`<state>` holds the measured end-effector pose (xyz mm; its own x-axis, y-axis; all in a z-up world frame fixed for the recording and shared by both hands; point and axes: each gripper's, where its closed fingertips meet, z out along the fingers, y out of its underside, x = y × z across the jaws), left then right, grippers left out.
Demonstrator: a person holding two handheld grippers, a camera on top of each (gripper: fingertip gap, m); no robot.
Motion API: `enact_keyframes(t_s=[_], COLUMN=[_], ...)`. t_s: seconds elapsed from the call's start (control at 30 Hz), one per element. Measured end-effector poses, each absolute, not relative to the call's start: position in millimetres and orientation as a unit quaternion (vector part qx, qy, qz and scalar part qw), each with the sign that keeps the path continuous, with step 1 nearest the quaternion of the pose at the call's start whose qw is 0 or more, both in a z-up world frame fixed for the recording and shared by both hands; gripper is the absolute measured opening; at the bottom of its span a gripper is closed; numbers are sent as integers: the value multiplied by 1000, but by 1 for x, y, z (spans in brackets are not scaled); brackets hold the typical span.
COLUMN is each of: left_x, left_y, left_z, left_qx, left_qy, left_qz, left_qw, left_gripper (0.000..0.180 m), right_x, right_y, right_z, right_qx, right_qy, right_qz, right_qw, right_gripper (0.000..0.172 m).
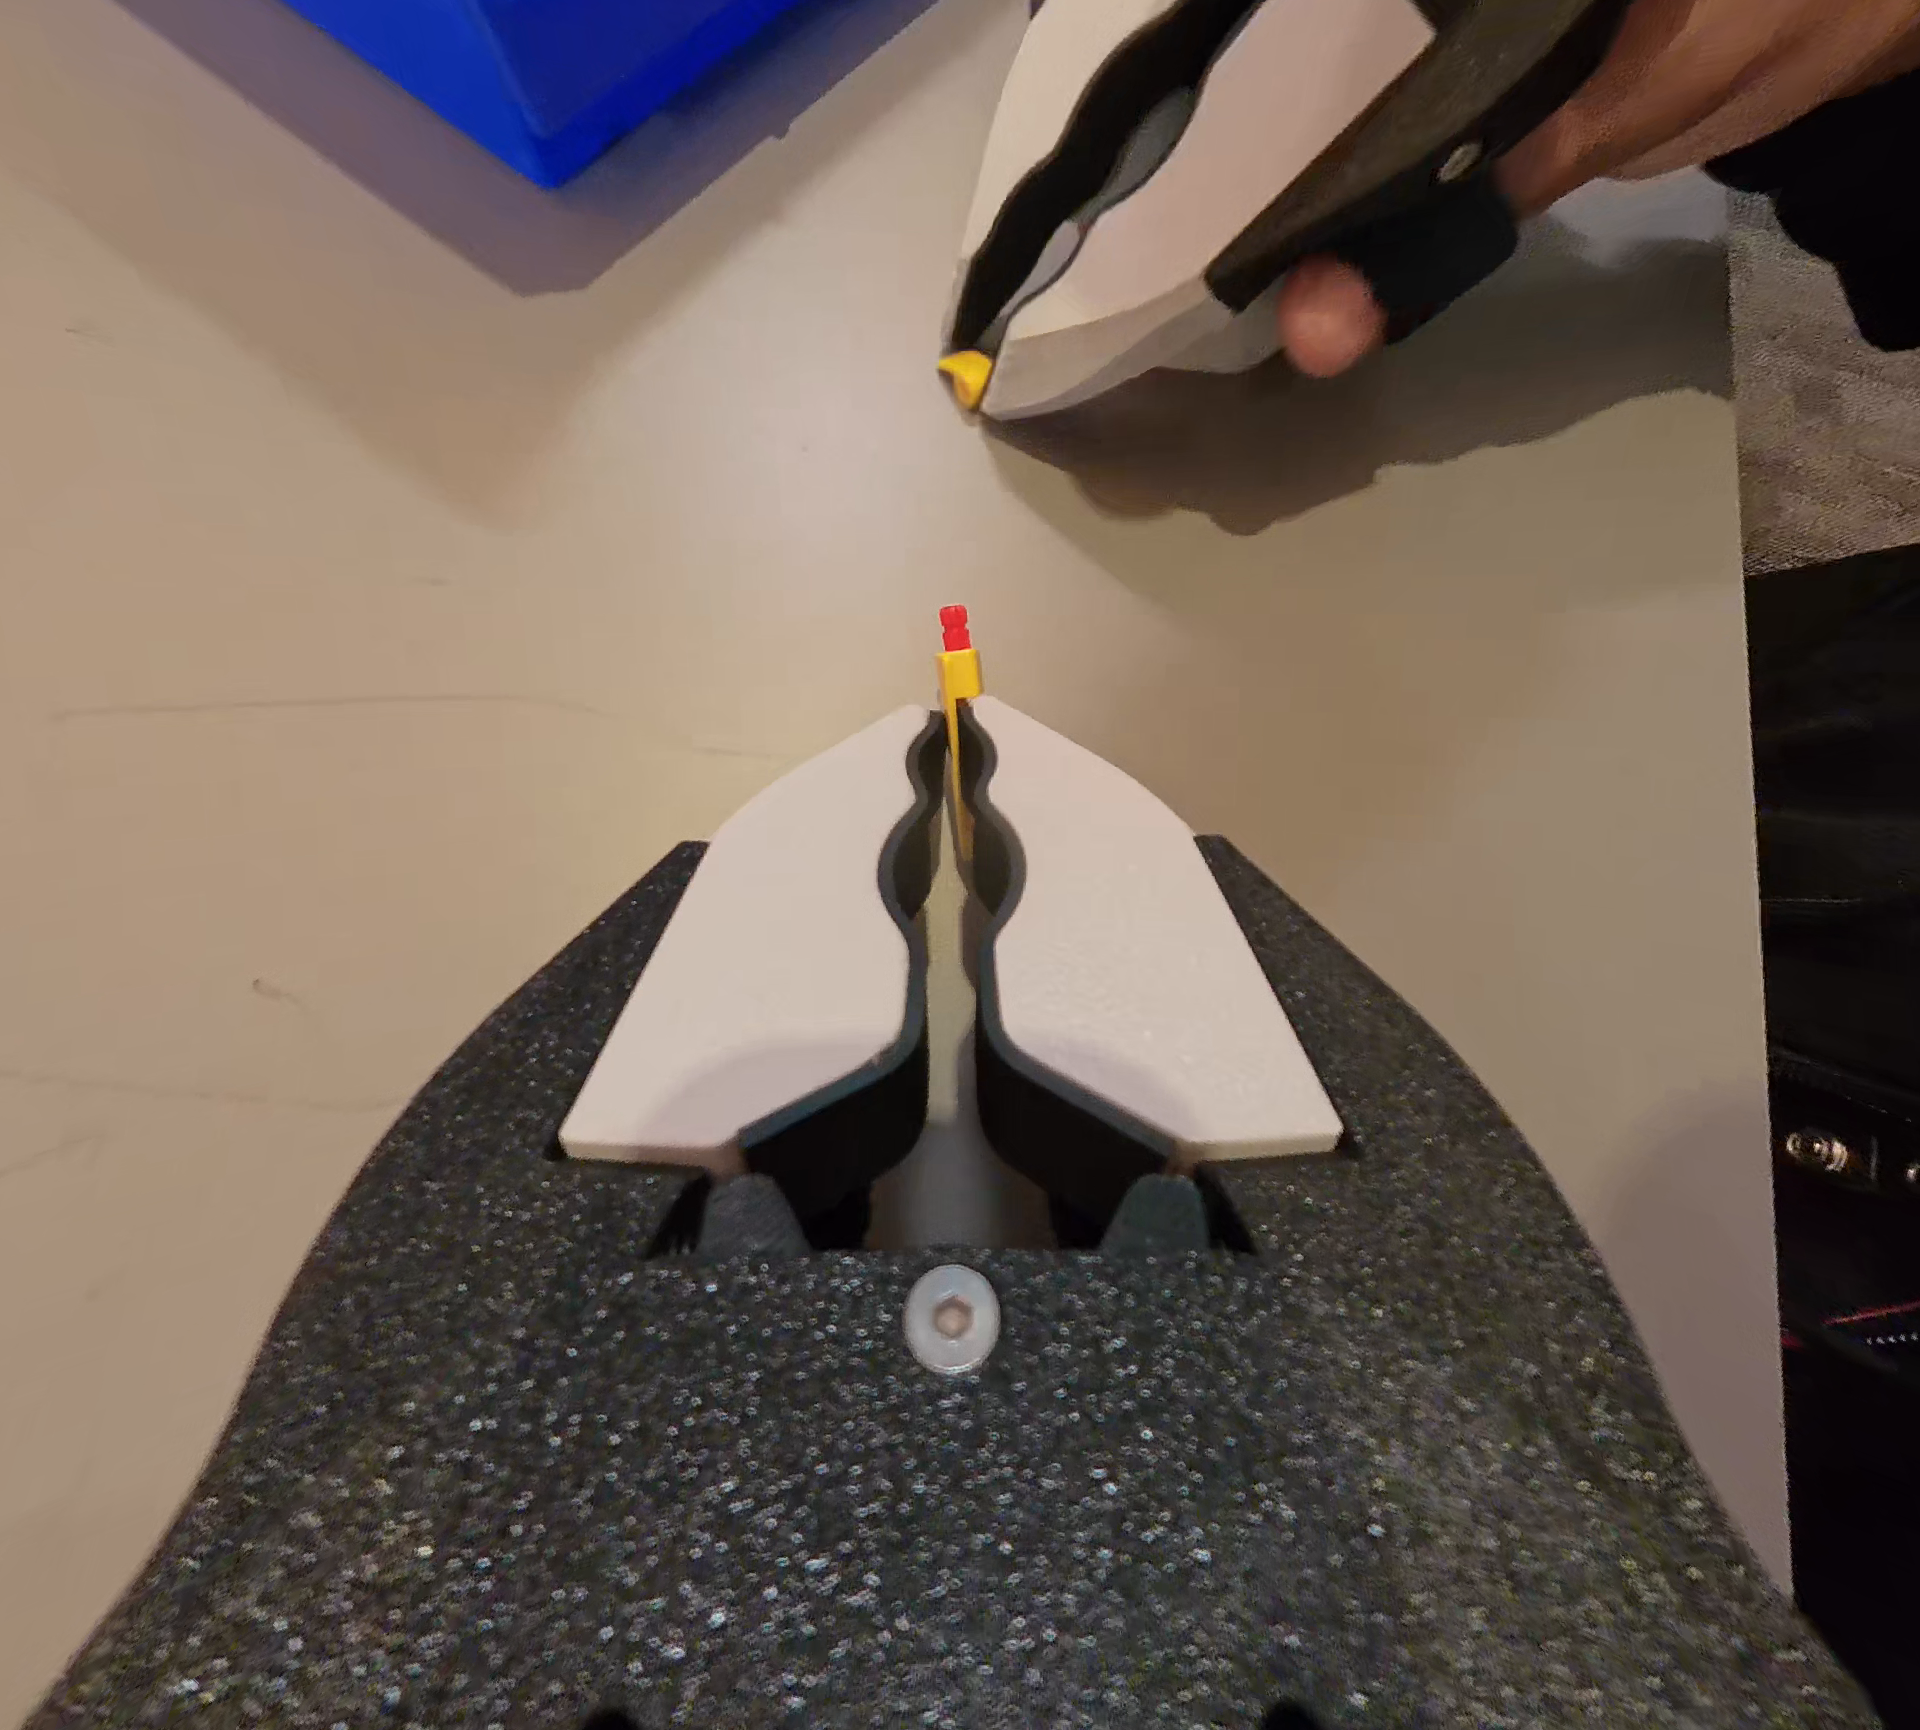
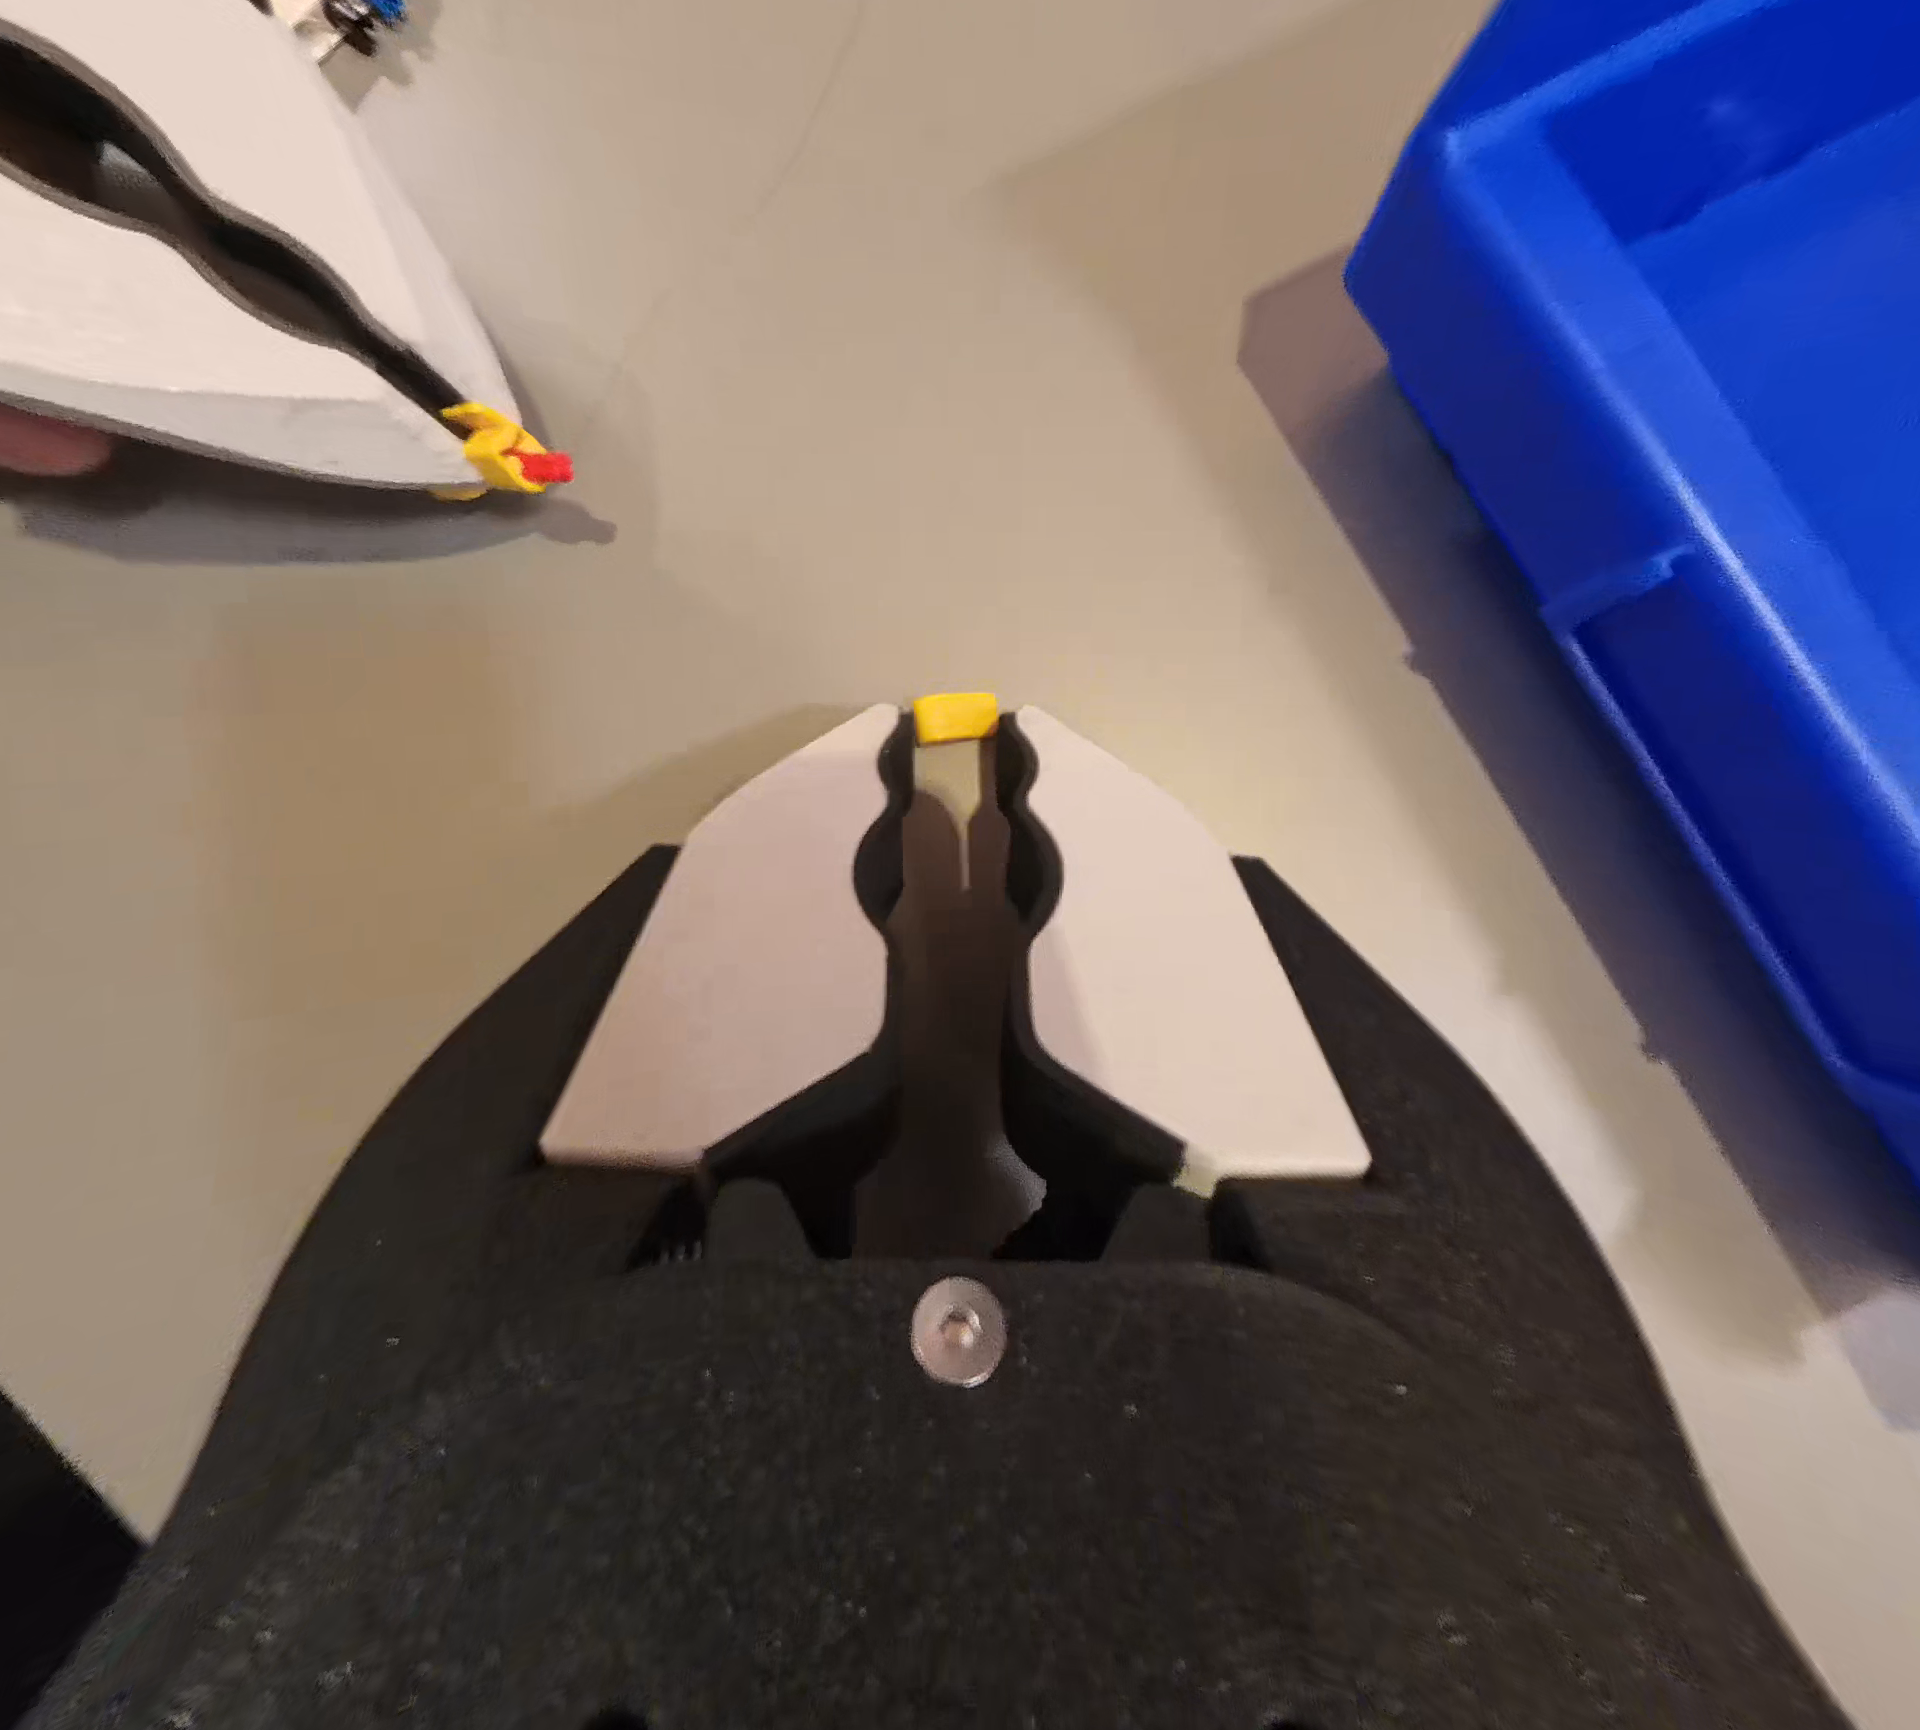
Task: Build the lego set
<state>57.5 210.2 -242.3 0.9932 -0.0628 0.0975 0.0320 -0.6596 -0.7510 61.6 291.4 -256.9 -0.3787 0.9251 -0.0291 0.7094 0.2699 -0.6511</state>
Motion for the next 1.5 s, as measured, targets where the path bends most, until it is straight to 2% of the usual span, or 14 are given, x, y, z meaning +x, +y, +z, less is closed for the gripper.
enact_keyframes(t_s=[0.23,0.4,0.47,0.57,1.1,1.5], left_x=[58,55,54,54,61,65], left_y=[208,205,204,203,199,200], left_z=[-244,-242,-242,-243,-247,-248], left_qx=[-910,-908,-909,-910,-915,-913], left_qy=[12,4,3,3,8,-10], left_qz=[-51,-50,-49,-48,-59,-107], left_qw=[412,415,415,412,399,394], left_gripper=[1,2,2,2,2,2], right_x=[52,47,48,51,69,58], right_y=[273,242,240,247,244,231], right_z=[-255,-213,-210,-218,-251,-255], right_qx=[-468,-403,-398,-399,-398,-365], right_qy=[-806,-771,-765,-779,-829,-850], right_qz=[304,455,472,445,342,337], right_qw=[194,191,184,189,192,174], right_gripper=[13,14,22,31,29,10])
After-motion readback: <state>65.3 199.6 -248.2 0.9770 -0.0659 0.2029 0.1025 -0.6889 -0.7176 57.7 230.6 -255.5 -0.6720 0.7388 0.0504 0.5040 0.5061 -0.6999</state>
